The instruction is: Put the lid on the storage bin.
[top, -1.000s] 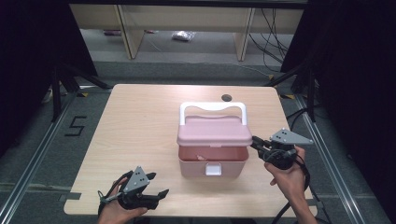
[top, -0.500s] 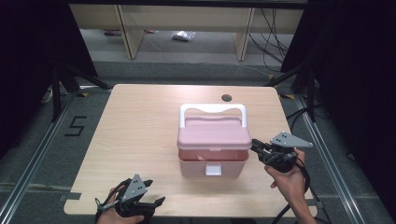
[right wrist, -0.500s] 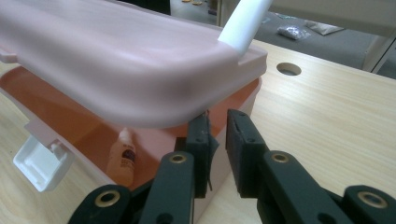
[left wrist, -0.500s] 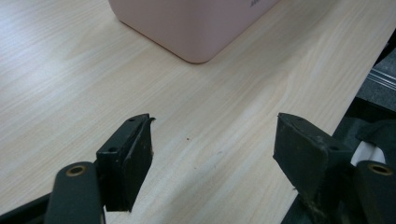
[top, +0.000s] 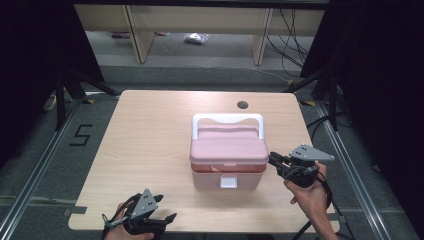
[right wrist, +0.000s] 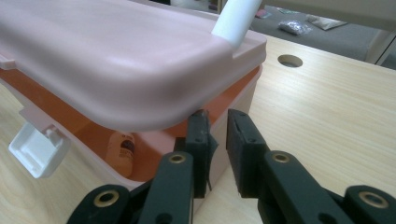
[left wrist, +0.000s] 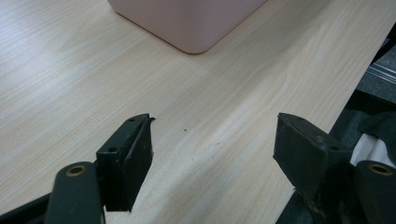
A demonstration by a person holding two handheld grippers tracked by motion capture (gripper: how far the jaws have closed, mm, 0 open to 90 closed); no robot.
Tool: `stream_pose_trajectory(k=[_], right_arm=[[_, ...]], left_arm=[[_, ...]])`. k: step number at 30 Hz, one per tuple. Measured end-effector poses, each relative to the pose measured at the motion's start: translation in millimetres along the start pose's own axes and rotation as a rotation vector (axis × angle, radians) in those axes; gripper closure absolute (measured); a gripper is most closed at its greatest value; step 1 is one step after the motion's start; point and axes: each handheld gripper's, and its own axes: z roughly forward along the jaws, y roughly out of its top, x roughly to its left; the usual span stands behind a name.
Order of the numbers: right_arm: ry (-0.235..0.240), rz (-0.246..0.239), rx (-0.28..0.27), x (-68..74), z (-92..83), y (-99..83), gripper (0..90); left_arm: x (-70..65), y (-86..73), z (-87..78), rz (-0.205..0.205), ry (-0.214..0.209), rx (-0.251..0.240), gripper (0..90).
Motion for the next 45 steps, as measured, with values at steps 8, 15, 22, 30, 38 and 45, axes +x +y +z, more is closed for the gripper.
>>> stream_pose_trajectory(k=[8, 15, 22, 30, 38, 45], right_arm=[[0.004, 0.017, 0.004, -2.1, -3.1, -1.5, 78.3], [-0.020, 0.047, 0.012, -5.9, -5.4, -4.7, 75.9], [-0.031, 0.039, 0.004, -8.3, -8.7, -9.1, 66.2], [-0.038, 0.051, -0.029, -6.1, -15.9, -14.6, 45.5], [-0.023, 0.053, -0.033, 0.7, -19.8, -20.2, 38.3], [-0.027, 0.065, -0.016, 4.6, -22.7, -25.4, 31.9]], left_arm=[[-0.5, -0.4, -0.5, 0.022, -0.002, 0.016, 27.6], [-1.1, -0.6, -1.1, 0.025, 0.003, 0.018, 27.6], [-1.0, -0.8, -0.7, 0.030, 0.007, 0.007, 27.5], [0.4, -1.0, -1.1, 0.042, 0.008, 0.006, 27.3], [-1.9, -0.8, -0.6, 0.008, -0.003, 0.005, 26.7], [-0.6, -0.3, -1.5, 0.018, 0.003, 0.014, 26.4]])
